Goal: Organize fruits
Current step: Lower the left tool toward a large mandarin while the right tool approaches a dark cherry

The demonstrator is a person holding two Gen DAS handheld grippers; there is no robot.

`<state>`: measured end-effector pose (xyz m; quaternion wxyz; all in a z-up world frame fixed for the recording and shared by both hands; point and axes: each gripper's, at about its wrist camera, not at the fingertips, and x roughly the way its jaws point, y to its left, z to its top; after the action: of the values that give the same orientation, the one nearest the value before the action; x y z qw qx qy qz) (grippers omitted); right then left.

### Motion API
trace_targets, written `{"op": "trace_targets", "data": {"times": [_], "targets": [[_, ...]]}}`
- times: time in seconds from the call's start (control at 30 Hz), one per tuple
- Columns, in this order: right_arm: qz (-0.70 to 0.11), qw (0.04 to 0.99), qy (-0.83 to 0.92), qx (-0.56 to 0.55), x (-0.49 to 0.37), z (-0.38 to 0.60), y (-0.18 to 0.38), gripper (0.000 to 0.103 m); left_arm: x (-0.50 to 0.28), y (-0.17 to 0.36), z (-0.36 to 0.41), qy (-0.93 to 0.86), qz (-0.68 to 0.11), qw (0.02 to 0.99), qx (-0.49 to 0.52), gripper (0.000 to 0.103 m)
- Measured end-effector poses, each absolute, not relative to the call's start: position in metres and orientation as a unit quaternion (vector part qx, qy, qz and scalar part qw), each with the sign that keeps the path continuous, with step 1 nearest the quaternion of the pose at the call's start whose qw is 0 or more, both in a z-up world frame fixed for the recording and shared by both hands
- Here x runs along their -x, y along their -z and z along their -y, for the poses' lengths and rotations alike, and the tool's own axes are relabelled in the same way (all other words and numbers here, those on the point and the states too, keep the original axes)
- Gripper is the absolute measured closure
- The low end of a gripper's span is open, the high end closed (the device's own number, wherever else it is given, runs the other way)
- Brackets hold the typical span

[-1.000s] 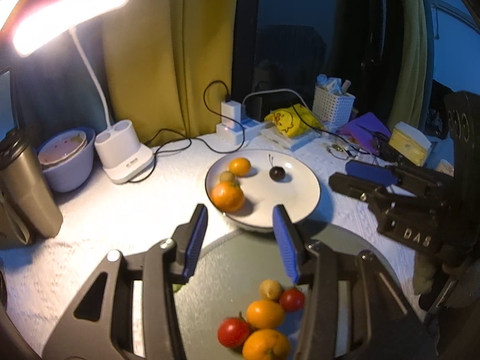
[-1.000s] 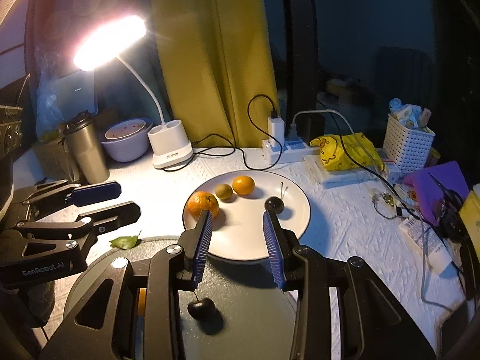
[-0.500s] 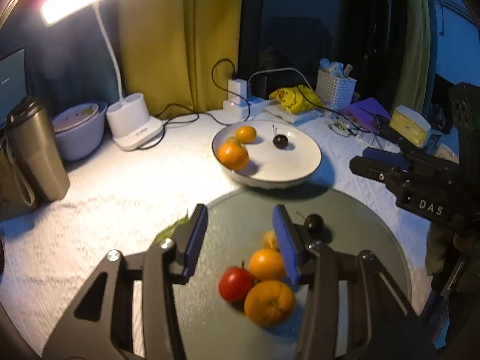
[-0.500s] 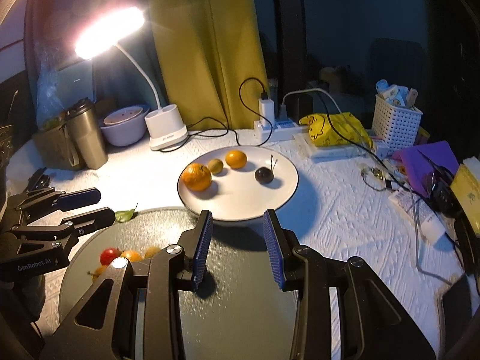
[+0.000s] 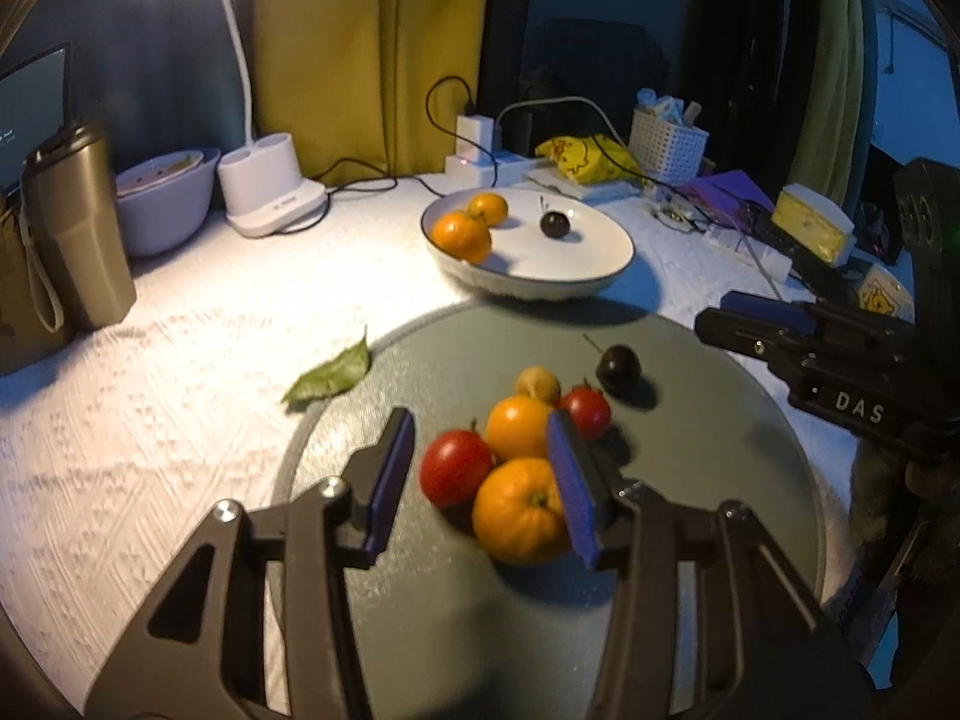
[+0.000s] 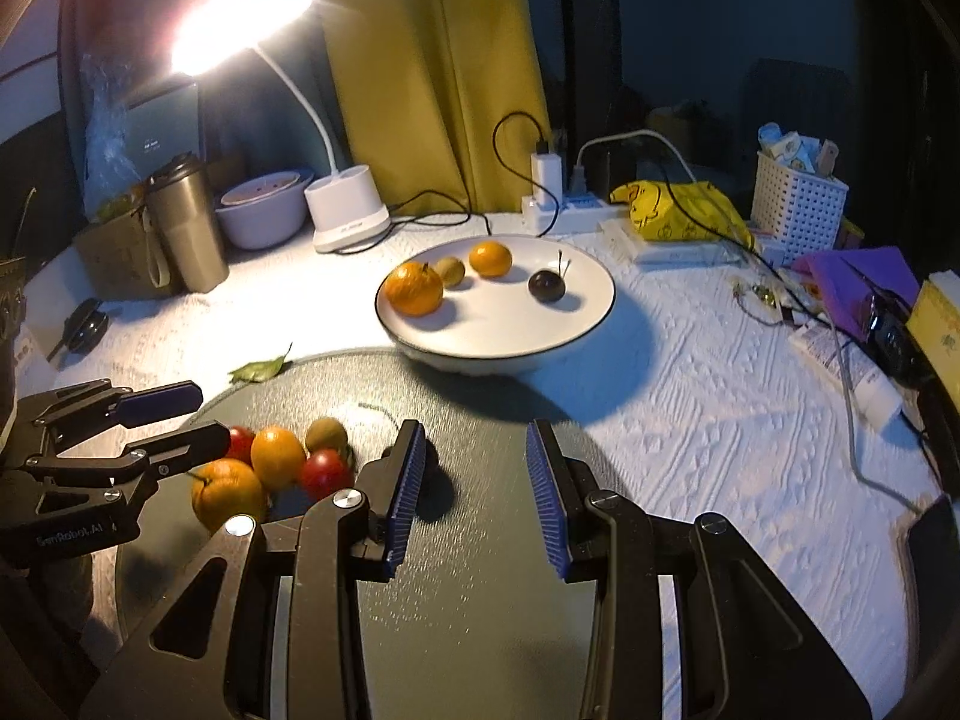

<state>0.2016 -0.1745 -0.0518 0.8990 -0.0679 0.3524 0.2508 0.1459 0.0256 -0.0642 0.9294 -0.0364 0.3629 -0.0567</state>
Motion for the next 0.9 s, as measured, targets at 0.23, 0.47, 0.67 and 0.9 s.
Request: {"op": "trace_targets", "data": {"times": [0.23,0.47,0.67,0.9], "targets": [[-0.364,0.895,-0.250,0.066,-0.197,0.174,0.063,0.066,-0.141,0.070,-0.028,0.062,-0.366,0.927,0.053,0.048],[-0.371,0.889,-0.259,0.070,-0.196,0.167,0.067,0.066,-0.137,0.071,-0.027,0.076,-0.369,0.925,0.050,0.047],[-0.376,0.884,-0.268,0.077,-0.197,0.159,0.072,0.066,-0.137,0.072,-0.019,0.095,-0.375,0.921,0.048,0.047],[-0.384,0.879,-0.270,0.081,-0.200,0.154,0.076,0.066,-0.138,0.077,-0.011,0.090,-0.376,0.922,0.030,0.047]]}}
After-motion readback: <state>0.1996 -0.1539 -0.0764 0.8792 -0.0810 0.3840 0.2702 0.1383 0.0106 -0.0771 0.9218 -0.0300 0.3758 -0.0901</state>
